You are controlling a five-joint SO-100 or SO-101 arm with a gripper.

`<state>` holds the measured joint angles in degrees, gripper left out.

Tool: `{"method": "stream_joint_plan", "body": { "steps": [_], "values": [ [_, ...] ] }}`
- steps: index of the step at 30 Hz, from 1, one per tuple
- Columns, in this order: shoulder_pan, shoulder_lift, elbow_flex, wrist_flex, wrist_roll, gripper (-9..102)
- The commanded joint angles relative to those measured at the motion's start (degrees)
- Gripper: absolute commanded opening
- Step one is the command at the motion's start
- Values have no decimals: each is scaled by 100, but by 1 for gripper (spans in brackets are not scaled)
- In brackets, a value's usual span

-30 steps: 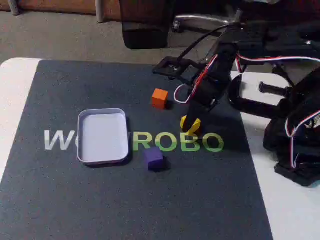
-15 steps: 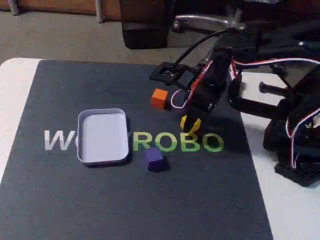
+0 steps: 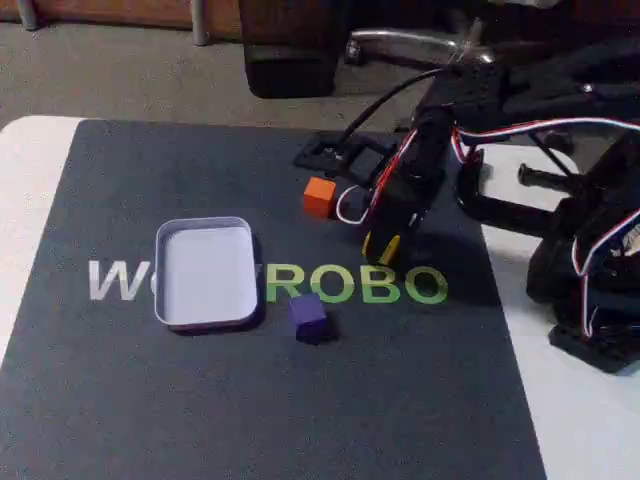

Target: Move blocks one by one until all three blocks are in the tray.

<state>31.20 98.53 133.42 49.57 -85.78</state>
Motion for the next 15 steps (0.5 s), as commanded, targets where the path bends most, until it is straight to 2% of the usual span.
{"method": "stream_joint_plan", "body": {
  "steps": [1,9,15],
  "values": [
    [-141,18,-422,-18,97,-8],
    [-800,-615,-2013,501,940,-8],
    [-1134,-1116,-3067,519,1564,-8]
  ]
}}
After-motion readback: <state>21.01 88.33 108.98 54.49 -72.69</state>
